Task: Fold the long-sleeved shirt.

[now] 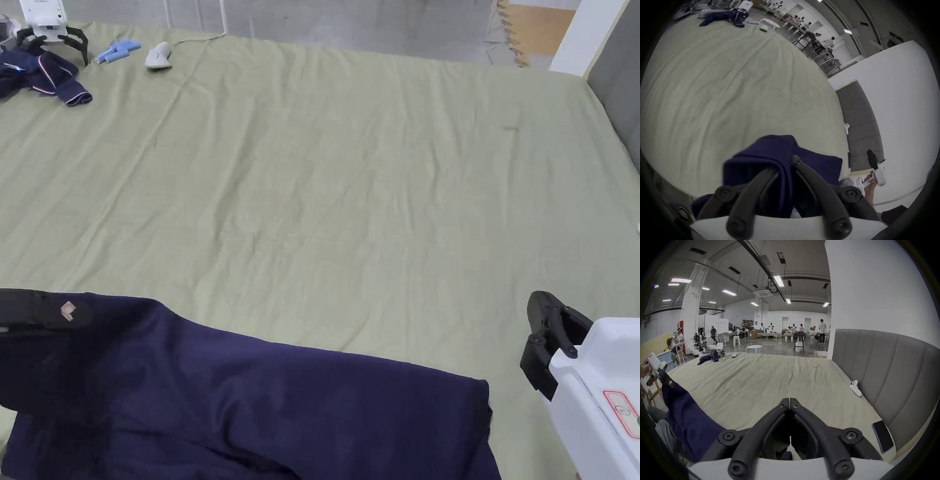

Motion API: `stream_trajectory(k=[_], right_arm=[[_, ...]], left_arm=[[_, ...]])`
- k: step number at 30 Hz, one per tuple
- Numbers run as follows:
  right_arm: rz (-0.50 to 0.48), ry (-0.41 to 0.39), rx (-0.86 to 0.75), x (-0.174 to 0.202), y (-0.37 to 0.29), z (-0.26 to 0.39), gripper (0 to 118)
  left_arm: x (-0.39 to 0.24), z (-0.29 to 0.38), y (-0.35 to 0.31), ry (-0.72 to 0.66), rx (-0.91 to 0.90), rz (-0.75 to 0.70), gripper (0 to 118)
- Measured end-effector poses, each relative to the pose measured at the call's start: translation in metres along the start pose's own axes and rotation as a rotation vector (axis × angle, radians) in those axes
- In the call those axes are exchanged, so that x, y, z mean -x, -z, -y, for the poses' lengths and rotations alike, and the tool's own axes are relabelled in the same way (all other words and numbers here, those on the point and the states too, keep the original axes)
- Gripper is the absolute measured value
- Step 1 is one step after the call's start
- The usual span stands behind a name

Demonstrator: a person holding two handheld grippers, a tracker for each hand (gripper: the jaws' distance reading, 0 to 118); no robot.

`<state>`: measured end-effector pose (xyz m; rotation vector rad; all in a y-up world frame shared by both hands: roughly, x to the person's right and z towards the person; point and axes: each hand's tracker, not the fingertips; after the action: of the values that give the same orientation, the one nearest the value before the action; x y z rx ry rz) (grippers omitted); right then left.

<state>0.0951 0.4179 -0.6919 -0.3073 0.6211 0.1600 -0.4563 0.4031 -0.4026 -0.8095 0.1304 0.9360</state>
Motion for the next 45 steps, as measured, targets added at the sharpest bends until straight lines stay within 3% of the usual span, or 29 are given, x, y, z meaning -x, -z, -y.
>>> stream_trajectory(k=[5,17,26,28,30,32,37,43,44,45], right_arm=[[0.002,0.01,-0.001,-0.005,-0.003,0.002,0],[0.063,0.072,-0.028,-0.045,-0.022,0.008,0],[0.147,0.105,-0.026,-0.086,-0.033,0.012,0],[0.157,0.106,-0.018,-0.092,-0.033,0.013,0],[0.163,0.108,-0.015,-0.094,-0.033,0.014,0],[0.164,0.108,-0.014,-0.095,-0.033,0.014,0],[0.161,0.116,-0.022,-0.093,-0.032,0.01,0],[0.138,0.112,-0.036,-0.084,-0.034,0.007,0],[0.131,0.114,-0.036,-0.082,-0.034,0.007,0],[0.127,0.117,-0.036,-0.081,-0.035,0.008,0]], left_arm=[[-0.078,0.037,0.038,0.151,0.033,-0.013,10],[-0.25,0.108,0.198,0.104,0.125,0.129,10],[-0.315,0.169,0.329,0.112,0.268,0.065,10],[-0.32,0.17,0.338,0.11,0.292,0.037,25],[-0.325,0.171,0.332,0.128,0.272,0.134,79],[-0.34,0.171,0.315,0.185,0.278,0.217,110],[-0.35,0.147,0.233,0.288,0.176,0.401,111],[-0.261,0.091,0.143,0.271,0.055,0.345,107],[-0.241,0.086,0.138,0.268,0.063,0.327,105],[-0.225,0.084,0.138,0.242,0.086,0.3,93]])
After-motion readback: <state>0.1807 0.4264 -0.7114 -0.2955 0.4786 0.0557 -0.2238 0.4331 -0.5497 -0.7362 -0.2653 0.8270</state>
